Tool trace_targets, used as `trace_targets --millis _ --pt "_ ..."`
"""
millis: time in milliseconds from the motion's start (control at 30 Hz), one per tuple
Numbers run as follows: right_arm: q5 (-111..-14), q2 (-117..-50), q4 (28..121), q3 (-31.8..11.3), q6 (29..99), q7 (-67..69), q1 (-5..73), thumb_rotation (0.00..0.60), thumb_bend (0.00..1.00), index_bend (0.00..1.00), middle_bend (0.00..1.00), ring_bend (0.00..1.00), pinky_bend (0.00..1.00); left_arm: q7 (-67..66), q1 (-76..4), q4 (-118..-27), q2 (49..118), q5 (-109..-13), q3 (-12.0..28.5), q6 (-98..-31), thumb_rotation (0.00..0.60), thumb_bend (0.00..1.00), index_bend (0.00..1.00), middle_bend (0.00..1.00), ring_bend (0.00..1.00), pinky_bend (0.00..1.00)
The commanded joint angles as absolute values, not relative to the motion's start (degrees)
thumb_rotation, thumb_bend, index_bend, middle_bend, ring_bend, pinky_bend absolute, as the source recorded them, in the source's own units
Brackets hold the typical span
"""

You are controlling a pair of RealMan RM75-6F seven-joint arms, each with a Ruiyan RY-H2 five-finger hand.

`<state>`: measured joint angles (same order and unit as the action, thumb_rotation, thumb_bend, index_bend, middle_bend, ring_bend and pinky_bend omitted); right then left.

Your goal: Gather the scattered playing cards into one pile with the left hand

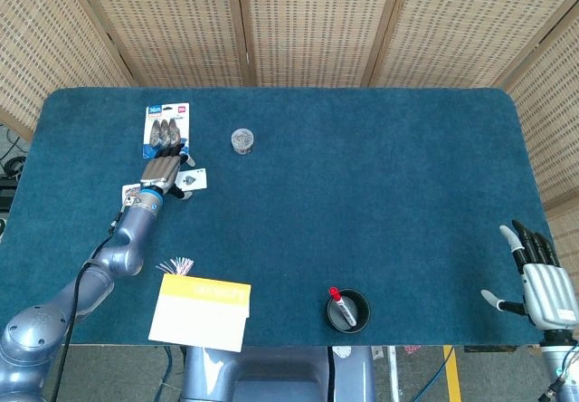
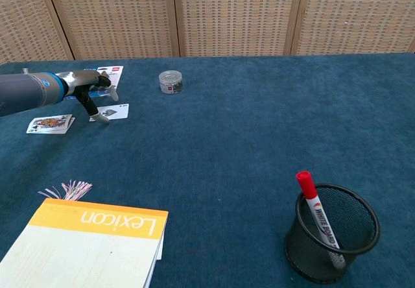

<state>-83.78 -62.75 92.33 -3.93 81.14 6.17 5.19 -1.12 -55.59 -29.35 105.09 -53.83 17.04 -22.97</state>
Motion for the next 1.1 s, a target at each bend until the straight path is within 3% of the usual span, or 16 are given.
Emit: trace_targets --millis 33,433,767,1100 --pt "-83.76 -62.72 92.35 -3.93 81.08 6.23 5.22 0.6 0.16 0.0 0.0 0.0 0.0 -1.71 -55.9 -28.31 105.55 -53.15 17.26 -22.28 0.6 0.25 0.28 0.0 0.0 0.0" --pt "-83.66 -62.58 92.5 -3.91 80.91 6.52 5.29 0.6 0.16 0.0 0.0 0.0 0.0 -2.22 -56.37 -25.86 107.27 -52.93 17.48 -21.09 0.6 0.25 0.3 0.0 0.0 0.0" --pt "-83.74 -62.48 92.51 -3.85 80.84 6.71 5.33 0.6 0.16 0.0 0.0 0.0 0.0 -0.57 -55.7 -26.51 107.33 -54.23 17.89 -22.34 0.6 0.26 0.53 0.0 0.0 0.0" --pt "-83.68 -62.47 92.57 -3.85 80.81 6.65 5.36 0.6 0.16 0.0 0.0 0.0 0.0 0.27 -55.45 -26.71 107.57 -55.88 17.85 -23.66 0.6 0.27 0.56 0.0 0.0 0.0"
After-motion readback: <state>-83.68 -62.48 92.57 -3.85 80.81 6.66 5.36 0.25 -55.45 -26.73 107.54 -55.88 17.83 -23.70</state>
